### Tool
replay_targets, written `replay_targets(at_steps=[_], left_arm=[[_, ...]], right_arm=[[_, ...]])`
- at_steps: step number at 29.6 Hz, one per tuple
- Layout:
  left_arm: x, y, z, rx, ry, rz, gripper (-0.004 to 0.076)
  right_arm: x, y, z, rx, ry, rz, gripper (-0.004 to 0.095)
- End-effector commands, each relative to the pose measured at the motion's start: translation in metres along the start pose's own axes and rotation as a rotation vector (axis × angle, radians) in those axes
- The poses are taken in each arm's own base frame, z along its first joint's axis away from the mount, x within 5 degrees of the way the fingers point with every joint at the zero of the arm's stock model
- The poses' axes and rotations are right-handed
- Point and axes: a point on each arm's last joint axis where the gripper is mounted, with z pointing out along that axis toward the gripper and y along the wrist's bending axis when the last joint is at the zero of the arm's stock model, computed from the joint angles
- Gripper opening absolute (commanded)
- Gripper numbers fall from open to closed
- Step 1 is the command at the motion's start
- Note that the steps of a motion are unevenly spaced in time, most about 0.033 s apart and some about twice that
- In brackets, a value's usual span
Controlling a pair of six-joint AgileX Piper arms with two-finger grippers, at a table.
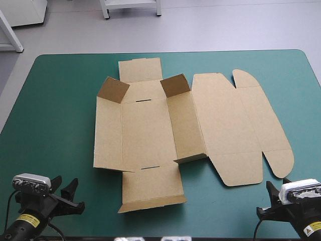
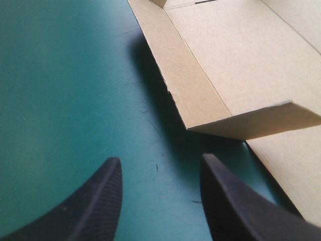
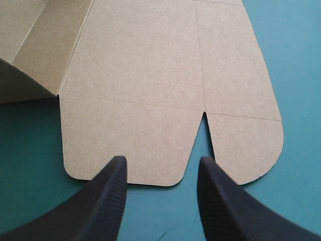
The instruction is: Fold the box
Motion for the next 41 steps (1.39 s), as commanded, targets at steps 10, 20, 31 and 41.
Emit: replay_targets(at_steps=[10,20,31,41], left_arm=[[-0.012,-0.001,-0.003,0.003,-0.081,-0.01,0.0349],[-0.029,0.001,0.007,-0.005,0.005,-0.005,0.0477],[-0.106,0.002,0.054,0.001,0.182,-0.077,0.0477],[-0.118,0.026,0.122,-0.02,0.378,-0.203,0.0477]], right_arm=[[-0.013,-0.002,-0.002,0.019,-0.075,-0.003,0.0414],[-0.026,-0.004,0.002,0.016,-0.051,0.0,0.042],[-0.068,-0.012,0.031,0.012,0.043,0.012,0.0531],[-0.076,-0.014,0.052,-0.001,0.047,0.049,0.0531]])
